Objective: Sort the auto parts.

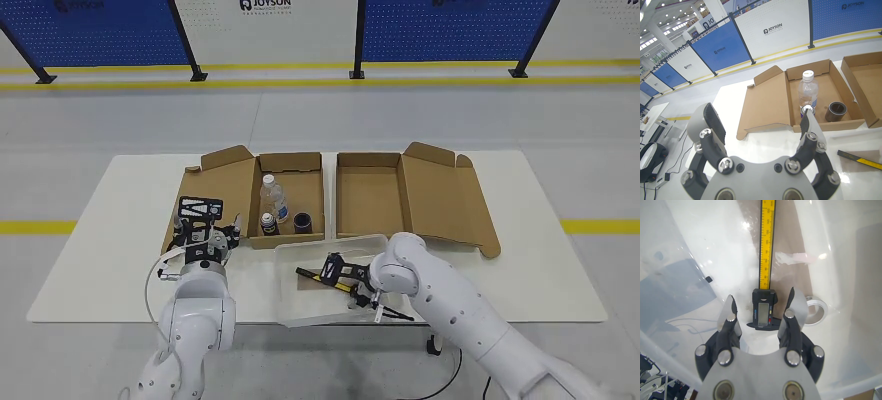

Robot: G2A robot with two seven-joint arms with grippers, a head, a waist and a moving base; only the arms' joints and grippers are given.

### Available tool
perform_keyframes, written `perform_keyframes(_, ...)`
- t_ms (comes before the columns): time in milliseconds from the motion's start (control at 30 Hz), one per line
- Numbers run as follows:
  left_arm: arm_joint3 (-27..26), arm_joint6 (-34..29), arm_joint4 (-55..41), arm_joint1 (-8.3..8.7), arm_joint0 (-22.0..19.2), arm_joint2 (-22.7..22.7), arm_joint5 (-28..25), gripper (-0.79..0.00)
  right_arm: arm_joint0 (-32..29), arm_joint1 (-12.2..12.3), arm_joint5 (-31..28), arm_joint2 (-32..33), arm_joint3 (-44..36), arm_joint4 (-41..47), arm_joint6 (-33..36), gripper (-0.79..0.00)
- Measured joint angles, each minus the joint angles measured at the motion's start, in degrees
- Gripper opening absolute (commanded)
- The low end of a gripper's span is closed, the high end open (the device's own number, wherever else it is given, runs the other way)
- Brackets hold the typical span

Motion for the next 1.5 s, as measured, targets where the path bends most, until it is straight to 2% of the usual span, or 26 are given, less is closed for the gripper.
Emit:
perform_keyframes(133, 0.0, 0.0, 0.0, 0.00, 0.0, 0.0, 0.0, 0.000, 0.3, -0.2, -0.1, -0.4, 0.7, 0.5, -0.1, -0.277)
perform_keyframes(200, 0.0, 0.0, 0.0, 0.00, 0.0, 0.0, 0.0, 0.000, 0.4, -0.3, -0.1, -0.6, 1.0, 0.6, -0.2, -0.329)
perform_keyframes(233, 0.0, 0.0, 0.0, 0.00, 0.0, 0.0, 0.0, 0.000, 0.4, -0.3, -0.1, -0.7, 1.1, 0.6, -0.3, -0.394)
perform_keyframes(333, 0.0, 0.0, 0.0, 0.00, 0.0, 0.0, 0.0, 0.000, 0.5, -0.4, -0.2, -0.9, 1.6, 0.8, -0.5, -0.474)
perform_keyframes(367, 0.0, 0.0, 0.0, 0.00, 0.0, 0.0, 0.0, 0.000, 0.5, -0.4, -0.2, -1.0, 1.7, 0.8, -0.5, -0.539)
perform_keyframes(500, 0.0, 0.0, 0.0, 0.00, 0.0, 0.0, 0.0, 0.000, 0.7, -0.6, -0.2, -1.3, 2.0, 1.1, -0.4, -0.680)
perform_keyframes(567, 0.0, 0.0, 0.0, 0.00, 0.0, 0.0, 0.0, 0.000, 0.9, -0.7, -0.1, -1.5, 2.2, 1.1, -0.4, -0.785)
perform_keyframes(1100, 0.0, 0.0, 0.0, 0.00, 0.0, 0.0, 0.0, 0.000, 2.2, -0.6, 1.3, -0.2, 1.1, 0.6, -2.0, -0.785)
perform_keyframes(1500, 0.0, 0.0, 0.0, 0.00, 0.0, 0.0, 0.0, 0.000, 1.1, 0.9, 2.8, 4.4, -4.7, 1.8, -2.6, -0.785)
